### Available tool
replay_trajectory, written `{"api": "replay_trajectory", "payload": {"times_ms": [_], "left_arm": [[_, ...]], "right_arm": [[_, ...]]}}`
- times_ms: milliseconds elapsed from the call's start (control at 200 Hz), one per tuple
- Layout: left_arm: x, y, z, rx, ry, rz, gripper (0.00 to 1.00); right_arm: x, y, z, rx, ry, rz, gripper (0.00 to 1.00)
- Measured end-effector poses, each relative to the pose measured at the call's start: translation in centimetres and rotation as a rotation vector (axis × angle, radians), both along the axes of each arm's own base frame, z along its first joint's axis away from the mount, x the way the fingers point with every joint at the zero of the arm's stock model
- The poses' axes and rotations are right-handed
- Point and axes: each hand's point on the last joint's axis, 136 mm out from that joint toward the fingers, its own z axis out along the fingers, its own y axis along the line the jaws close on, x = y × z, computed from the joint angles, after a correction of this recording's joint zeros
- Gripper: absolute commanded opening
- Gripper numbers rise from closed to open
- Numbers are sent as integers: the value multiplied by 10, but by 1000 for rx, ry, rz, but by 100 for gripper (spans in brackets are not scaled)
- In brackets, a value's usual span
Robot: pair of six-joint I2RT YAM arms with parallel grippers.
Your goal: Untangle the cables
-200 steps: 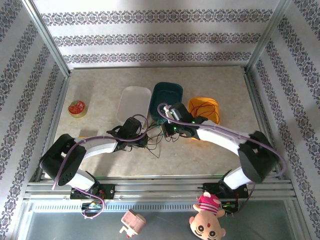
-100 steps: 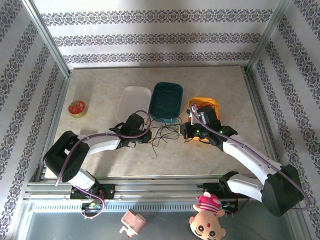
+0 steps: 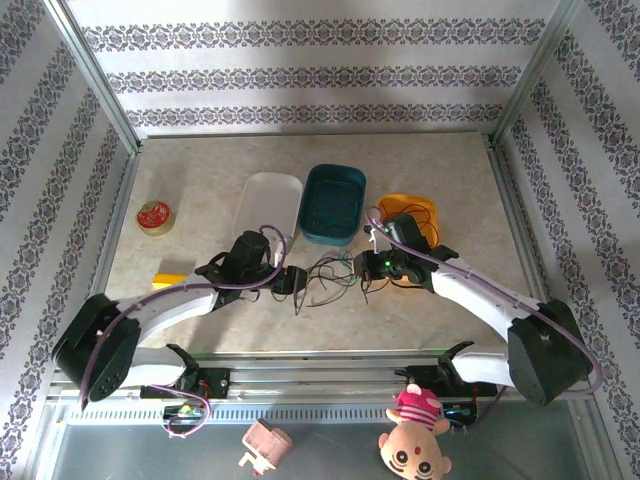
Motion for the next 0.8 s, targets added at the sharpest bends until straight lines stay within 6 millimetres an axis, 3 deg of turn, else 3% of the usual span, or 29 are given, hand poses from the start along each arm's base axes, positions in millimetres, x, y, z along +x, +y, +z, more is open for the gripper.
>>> {"api": "replay_trajectory", "payload": {"times_ms": [220,485,635,800], "left_arm": [[-7,-21,28,-25,-67,-133,61],[-26,-66,49,59,-221,-307,52],[-24,-75,41,119,-266,-330,43],[-9,-71,22,195,-289,-280,21]], "right_arm": [[7,13,0,30,33,20,1],[21,34,3,68,88,13,0],[21,51,7,113,129,46,0],[20,55,10,141,151,56,0]]}}
